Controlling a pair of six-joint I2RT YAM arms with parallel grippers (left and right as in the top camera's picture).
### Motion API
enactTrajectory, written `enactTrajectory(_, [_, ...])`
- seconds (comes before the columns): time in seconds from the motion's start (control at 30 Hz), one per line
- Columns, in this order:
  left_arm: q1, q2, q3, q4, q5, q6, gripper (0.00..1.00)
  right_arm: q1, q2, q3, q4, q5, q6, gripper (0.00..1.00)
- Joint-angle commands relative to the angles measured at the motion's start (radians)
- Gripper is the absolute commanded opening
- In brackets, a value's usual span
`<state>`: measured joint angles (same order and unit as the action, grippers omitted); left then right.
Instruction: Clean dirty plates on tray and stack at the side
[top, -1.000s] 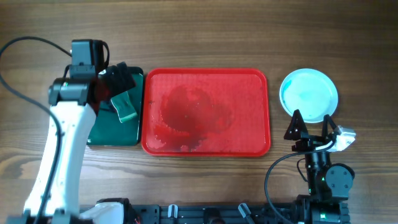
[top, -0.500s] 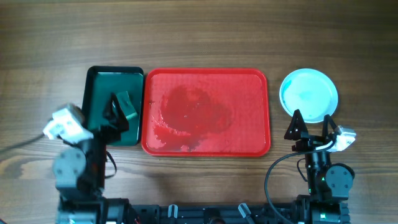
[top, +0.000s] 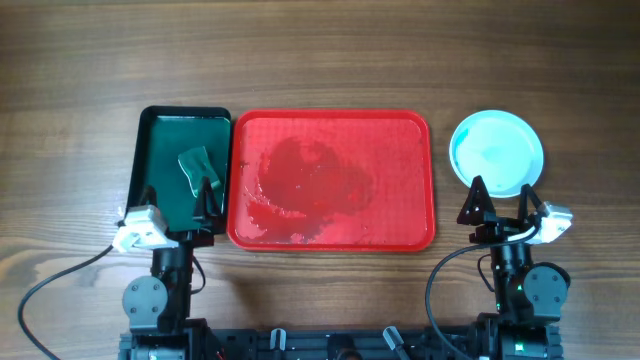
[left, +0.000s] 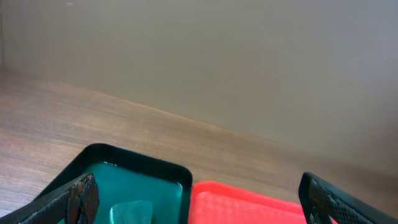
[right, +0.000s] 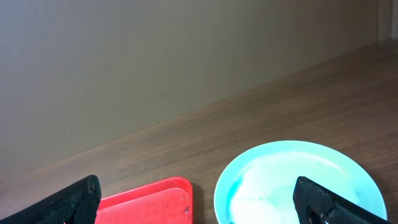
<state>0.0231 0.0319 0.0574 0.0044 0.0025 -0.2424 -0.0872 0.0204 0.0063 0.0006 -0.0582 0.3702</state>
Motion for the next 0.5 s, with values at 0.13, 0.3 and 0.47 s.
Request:
enactTrajectory(0.13, [0.008, -0.029, -0.051, -0.033, 0.034, 0.083, 1.00, 0.006, -0.003, -0.001, 0.003, 0.014, 0.011, 1.00])
enactTrajectory(0.3, [0.008, -0.029, -0.051, -0.081, 0.039, 0.077, 1.00, 0.006, -0.003, -0.001, 0.003, 0.014, 0.011, 1.00])
enactTrajectory(0.47, [0.008, -0.027, -0.051, -0.080, 0.038, 0.078, 1.00, 0.006, -0.003, -0.001, 0.003, 0.014, 0.011, 1.00])
